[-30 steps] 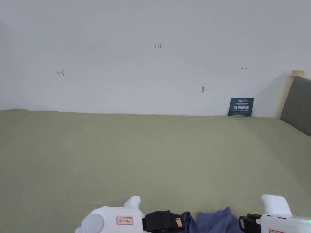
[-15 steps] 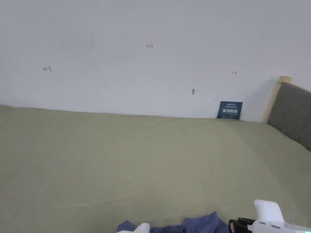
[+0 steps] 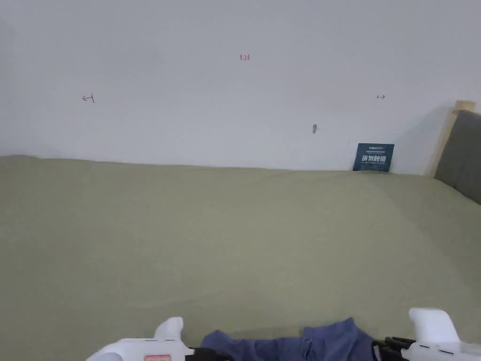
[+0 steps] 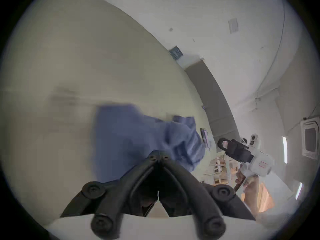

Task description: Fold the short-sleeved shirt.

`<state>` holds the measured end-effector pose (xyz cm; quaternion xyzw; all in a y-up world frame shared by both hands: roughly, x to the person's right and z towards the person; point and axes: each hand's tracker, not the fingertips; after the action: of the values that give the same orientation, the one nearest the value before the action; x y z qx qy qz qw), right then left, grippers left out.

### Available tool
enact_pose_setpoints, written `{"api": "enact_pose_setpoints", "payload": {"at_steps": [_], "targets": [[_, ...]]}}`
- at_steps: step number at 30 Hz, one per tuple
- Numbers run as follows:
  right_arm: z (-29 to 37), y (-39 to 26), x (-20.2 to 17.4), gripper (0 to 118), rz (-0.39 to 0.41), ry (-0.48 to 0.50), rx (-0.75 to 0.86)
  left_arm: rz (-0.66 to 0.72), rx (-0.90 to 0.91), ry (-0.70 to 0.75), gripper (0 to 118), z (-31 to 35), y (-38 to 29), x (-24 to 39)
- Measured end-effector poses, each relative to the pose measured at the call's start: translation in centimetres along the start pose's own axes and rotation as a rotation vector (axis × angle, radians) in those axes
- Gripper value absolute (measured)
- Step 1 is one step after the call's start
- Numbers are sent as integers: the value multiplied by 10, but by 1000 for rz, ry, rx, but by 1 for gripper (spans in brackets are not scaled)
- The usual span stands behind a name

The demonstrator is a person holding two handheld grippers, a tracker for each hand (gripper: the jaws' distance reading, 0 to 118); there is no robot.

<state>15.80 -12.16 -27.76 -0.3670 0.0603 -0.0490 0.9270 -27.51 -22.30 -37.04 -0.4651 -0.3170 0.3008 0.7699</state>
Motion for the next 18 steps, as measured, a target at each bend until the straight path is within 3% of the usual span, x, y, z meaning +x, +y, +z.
{"api": "enact_pose_setpoints", "payload": {"at_steps": [3,6,7,8,9,10,11,15,18], "targets": [[0,0,-2,0,-8,5,3,100,24,39,0,32,1,-41],[1,0,-5,0,-18,15,4,178,23,-28,2,35,-8,-62],[1,0,-5,0,-17,15,1,186,18,-29,28,34,-10,-64],[1,0,-6,0,-14,16,-4,176,19,-19,73,30,-14,-65],[1,0,-5,0,-9,13,-8,172,10,-30,101,25,-17,-66],[1,1,-5,0,-4,10,-11,183,-24,-81,109,14,-17,-66],[2,1,-5,0,-1,6,-13,191,27,-268,110,12,-21,-63],[6,1,-4,0,-1,0,-9,192,-31,-206,108,-25,-18,-50],[7,-2,1,0,-17,-3,-7,146,-8,-157,92,-36,-18,-39]]}}
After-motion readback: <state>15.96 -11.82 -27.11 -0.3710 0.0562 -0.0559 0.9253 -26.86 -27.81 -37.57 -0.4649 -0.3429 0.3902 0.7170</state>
